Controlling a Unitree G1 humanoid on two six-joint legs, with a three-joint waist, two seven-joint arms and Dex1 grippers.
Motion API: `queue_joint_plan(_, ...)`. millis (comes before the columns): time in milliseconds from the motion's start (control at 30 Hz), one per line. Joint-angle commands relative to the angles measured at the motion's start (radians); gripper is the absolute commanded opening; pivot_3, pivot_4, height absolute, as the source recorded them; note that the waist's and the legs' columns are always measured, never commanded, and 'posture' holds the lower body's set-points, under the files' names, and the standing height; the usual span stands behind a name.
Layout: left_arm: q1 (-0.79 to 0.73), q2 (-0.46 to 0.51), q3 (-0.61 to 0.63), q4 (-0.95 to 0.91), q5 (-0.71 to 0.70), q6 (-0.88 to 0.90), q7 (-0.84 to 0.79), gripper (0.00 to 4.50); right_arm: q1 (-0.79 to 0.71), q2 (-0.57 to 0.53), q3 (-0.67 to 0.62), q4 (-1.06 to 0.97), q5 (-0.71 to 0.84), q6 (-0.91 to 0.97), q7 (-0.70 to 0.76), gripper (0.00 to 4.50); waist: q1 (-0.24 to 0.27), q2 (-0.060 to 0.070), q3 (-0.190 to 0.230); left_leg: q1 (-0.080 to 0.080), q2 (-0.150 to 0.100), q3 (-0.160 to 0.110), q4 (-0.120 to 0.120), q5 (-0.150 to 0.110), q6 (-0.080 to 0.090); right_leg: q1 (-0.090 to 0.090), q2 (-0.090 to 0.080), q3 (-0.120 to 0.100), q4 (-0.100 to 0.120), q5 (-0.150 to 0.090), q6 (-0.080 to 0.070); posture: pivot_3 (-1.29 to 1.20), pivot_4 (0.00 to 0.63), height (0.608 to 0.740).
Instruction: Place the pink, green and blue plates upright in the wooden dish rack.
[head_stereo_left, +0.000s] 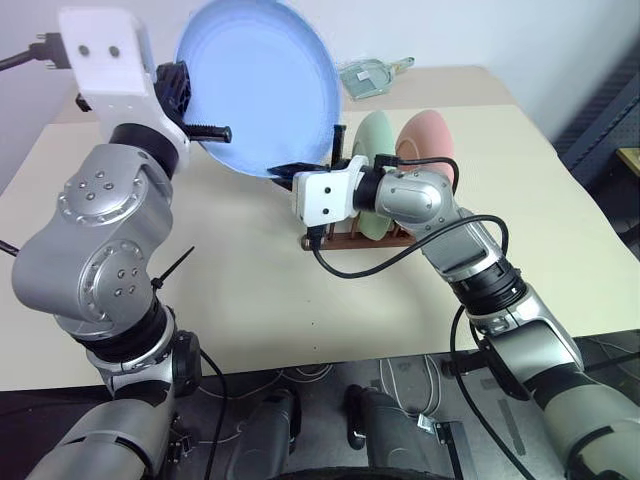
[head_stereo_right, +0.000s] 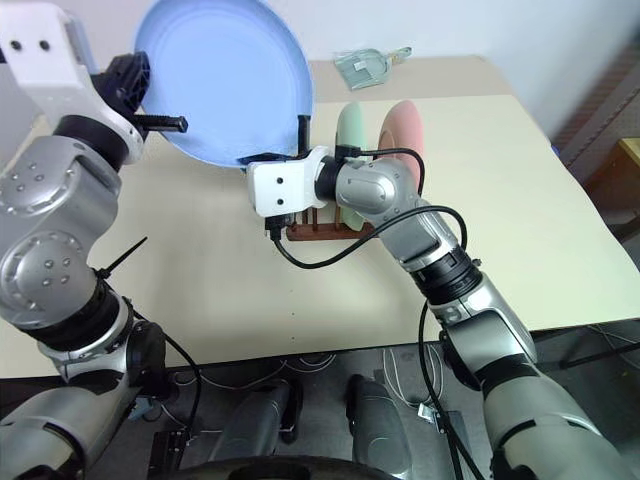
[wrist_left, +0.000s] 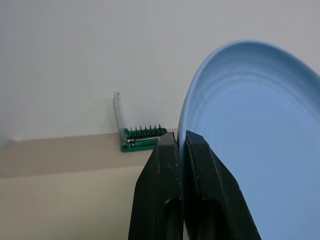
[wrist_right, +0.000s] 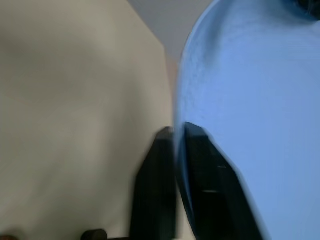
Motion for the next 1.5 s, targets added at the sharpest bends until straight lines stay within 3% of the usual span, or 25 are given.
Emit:
queue_joint_plan(33,-0.030,-0.025,0.051,-0.044,-0.006,-0.016,-0.006,0.00,-0.001,0.007,-0.025,-0.016,-0.009,-0.004,-0.013,0.05,0.001,0.000,0.000,0.000,0.000,0.000,0.000,0.000,0.000,0.000,0.000,0.000,0.000,0.000,0.000,0.00,0.150,0.740)
queue_joint_plan(133,-0.037,-0.062,0.093,-0.030,-0.008,-0.019,0.003,0.00,0.007,0.003,-0.023,-0.025,-0.018,-0.011,-0.013,0.05,0.002,0.000,0.000,0.000,0.000,0.000,0.000,0.000,0.000,0.000,0.000,0.000,0.000,0.000,0.000,0.00,0.150,0.740)
queue_joint_plan(233,-0.063,-0.106,0.147,-0.012,-0.015,-0.056,0.016,0.93,0.015,0.000,-0.024,-0.034,-0.022,-0.023,-0.014,0.00,0.003,0.000,0.000,0.000,0.000,0.000,0.000,0.000,0.000,0.000,0.000,0.000,0.000,0.000,0.000,0.00,0.150,0.740)
queue_joint_plan(467,-0.153,-0.132,0.303,0.056,0.007,-0.224,0.105,4.44,0.014,0.012,-0.041,-0.039,-0.003,-0.017,-0.016,0.00,0.003,0.000,0.000,0.001,0.001,0.000,0.000,0.000,0.000,0.000,0.001,0.000,0.000,0.000,-0.001,0.00,0.150,0.740)
queue_joint_plan(567,-0.106,-0.014,0.323,0.092,0.053,-0.304,0.073,4.44,0.016,0.046,-0.079,-0.075,0.080,0.032,-0.005,0.00,-0.007,0.000,0.000,0.001,0.002,0.001,0.000,0.000,-0.001,0.000,0.002,0.000,0.000,0.001,-0.002,0.00,0.150,0.740)
queue_joint_plan(767,0.173,0.205,0.332,0.181,0.095,-0.384,-0.085,4.44,-0.008,0.137,-0.198,-0.182,0.314,0.257,0.011,0.00,-0.017,0.000,0.000,0.005,0.004,0.001,-0.002,-0.001,0.001,0.001,0.004,0.003,0.003,0.002,-0.003,0.00,0.150,0.740)
queue_joint_plan(867,0.511,0.283,0.249,0.153,0.096,-0.445,-0.293,4.44,0.007,0.199,-0.299,-0.312,0.576,0.518,-0.005,0.00,-0.020,0.001,0.000,0.006,0.004,0.001,-0.001,-0.002,0.001,0.001,0.004,0.003,0.006,0.002,-0.005,0.00,0.150,0.740)
queue_joint_plan(1000,0.704,0.308,0.178,0.107,0.080,-0.538,-0.422,4.44,0.031,0.227,-0.370,-0.400,0.765,0.728,-0.057,0.00,-0.012,-0.001,-0.001,0.008,0.005,0.001,-0.002,-0.003,0.000,0.000,0.001,0.003,0.009,-0.002,-0.011,0.00,0.150,0.740)
queue_joint_plan(1133,0.875,0.276,0.075,0.067,0.056,-0.633,-0.550,4.44,0.069,0.317,-0.468,-0.452,1.007,0.931,-0.200,0.00,-0.017,0.000,-0.001,0.009,0.006,0.002,-0.003,-0.004,-0.002,0.001,-0.001,0.003,0.009,-0.005,-0.016,0.00,0.150,0.740)
queue_joint_plan(1500,0.975,0.236,-0.006,0.000,-0.081,-0.696,-0.695,4.44,0.067,0.384,-0.616,-0.358,1.240,1.088,-0.537,0.00,-0.019,0.003,0.001,0.008,0.006,0.002,-0.005,-0.004,-0.001,0.000,-0.001,0.002,0.007,-0.006,-0.018,0.00,0.150,0.740)
